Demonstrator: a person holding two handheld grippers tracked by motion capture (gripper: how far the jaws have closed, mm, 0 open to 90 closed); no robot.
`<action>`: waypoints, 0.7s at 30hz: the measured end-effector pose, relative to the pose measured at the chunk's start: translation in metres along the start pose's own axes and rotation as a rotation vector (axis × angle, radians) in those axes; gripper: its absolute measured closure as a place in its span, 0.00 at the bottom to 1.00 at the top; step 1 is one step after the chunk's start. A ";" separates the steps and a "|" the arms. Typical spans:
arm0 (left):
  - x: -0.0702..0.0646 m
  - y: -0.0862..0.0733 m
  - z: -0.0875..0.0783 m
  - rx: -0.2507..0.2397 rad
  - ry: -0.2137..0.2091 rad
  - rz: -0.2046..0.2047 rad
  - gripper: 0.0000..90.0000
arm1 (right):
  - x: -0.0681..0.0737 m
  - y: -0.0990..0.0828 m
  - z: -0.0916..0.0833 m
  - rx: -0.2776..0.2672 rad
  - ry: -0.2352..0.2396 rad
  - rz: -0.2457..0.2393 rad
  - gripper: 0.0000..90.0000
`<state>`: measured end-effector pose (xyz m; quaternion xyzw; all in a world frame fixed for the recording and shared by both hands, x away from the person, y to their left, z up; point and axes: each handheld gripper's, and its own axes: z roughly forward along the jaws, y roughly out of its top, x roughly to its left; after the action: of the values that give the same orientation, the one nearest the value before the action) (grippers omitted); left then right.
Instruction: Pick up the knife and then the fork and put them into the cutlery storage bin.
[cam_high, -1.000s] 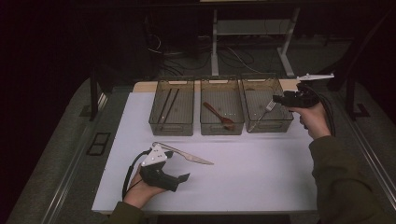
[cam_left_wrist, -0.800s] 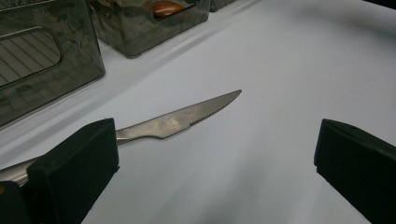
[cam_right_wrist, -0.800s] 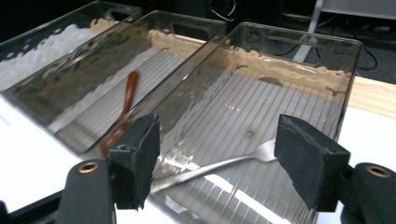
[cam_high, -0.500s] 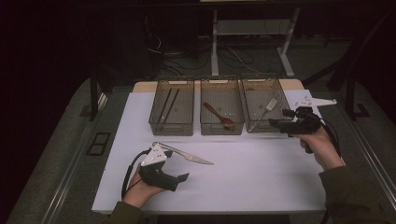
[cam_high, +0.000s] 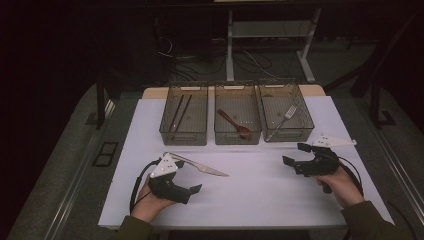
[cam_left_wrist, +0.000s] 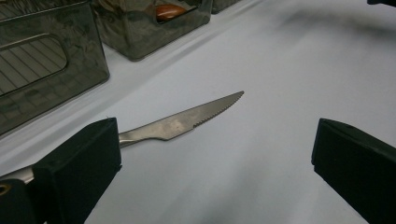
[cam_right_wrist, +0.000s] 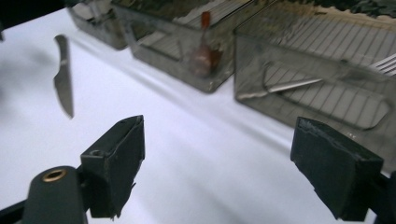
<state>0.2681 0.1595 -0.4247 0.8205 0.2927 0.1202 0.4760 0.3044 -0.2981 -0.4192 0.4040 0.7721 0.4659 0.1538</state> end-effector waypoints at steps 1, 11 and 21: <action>0.000 0.001 0.000 0.002 0.001 0.003 0.03 | 0.001 -0.003 -0.001 -0.002 0.009 0.004 0.19; 0.016 0.014 0.004 0.029 0.057 0.018 0.28 | 0.018 -0.031 -0.011 0.015 0.063 0.003 0.19; 0.060 0.024 0.027 0.192 0.179 0.037 0.83 | 0.016 -0.037 -0.014 0.016 0.061 0.016 0.19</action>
<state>0.3380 0.1671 -0.4230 0.8535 0.3290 0.1730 0.3651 0.2676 -0.3031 -0.4408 0.3969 0.7770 0.4729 0.1230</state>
